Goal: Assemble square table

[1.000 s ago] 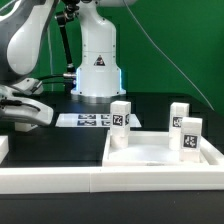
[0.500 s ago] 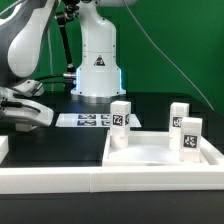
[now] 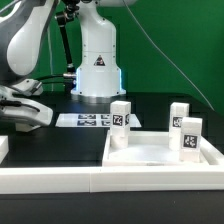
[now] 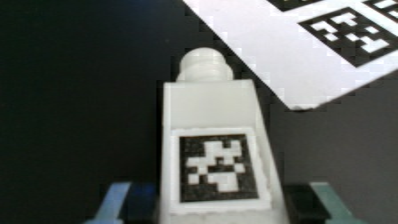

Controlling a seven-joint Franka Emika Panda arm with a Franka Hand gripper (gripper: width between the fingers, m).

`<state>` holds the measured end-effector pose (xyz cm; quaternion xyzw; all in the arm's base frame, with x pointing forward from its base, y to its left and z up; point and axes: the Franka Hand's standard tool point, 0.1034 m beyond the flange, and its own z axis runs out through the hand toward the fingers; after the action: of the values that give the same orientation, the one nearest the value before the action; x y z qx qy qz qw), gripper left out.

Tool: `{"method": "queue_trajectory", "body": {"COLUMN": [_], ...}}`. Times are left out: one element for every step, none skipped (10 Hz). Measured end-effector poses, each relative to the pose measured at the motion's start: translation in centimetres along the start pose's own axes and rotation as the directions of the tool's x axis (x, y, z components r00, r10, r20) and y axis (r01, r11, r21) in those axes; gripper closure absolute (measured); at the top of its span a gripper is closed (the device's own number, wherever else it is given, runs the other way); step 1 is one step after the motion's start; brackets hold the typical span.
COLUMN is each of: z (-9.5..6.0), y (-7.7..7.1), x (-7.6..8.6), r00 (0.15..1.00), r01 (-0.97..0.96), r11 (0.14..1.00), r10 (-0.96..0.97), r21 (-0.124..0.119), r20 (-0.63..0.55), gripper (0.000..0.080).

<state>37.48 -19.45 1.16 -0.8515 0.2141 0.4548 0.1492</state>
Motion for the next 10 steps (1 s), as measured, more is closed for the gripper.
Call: {"method": "queue_trajectory", "body": {"z": [-0.7,-1.5,-2.5,-3.3,-4.3,-4.9,-4.9,-4.9,-5.1,-5.8], "y": [-0.6,-1.8,-3.3,-4.2,-5.0,-5.2,-5.1,-5.0,-5.0,-5.2], "x": [-0.1,-0.6,-1.4,-1.9,-2.4,-2.2,-1.8,-1.8,-1.5,-0.5], "r00": [1.000,0.999,0.998,0.997,0.995,0.994,0.992,0.992,0.991,0.974], "r01": [-0.004,-0.029,-0.050,-0.076,-0.096,-0.091,-0.091,-0.092,-0.092,-0.084], "r11": [1.000,1.000,0.999,0.997,0.995,0.996,0.996,0.995,0.995,0.996], "r10": [0.004,0.029,0.050,0.075,0.096,0.090,0.089,0.090,0.089,0.075], "r21": [-0.004,-0.012,-0.018,-0.020,-0.020,-0.021,-0.022,-0.022,-0.024,-0.033], "r20": [-0.005,-0.015,-0.027,-0.035,-0.041,-0.059,-0.084,-0.083,-0.102,-0.211], "gripper": [0.0511,0.0511,0.0511,0.0511,0.0509,0.0509,0.0509,0.0509,0.0509,0.0509]}}
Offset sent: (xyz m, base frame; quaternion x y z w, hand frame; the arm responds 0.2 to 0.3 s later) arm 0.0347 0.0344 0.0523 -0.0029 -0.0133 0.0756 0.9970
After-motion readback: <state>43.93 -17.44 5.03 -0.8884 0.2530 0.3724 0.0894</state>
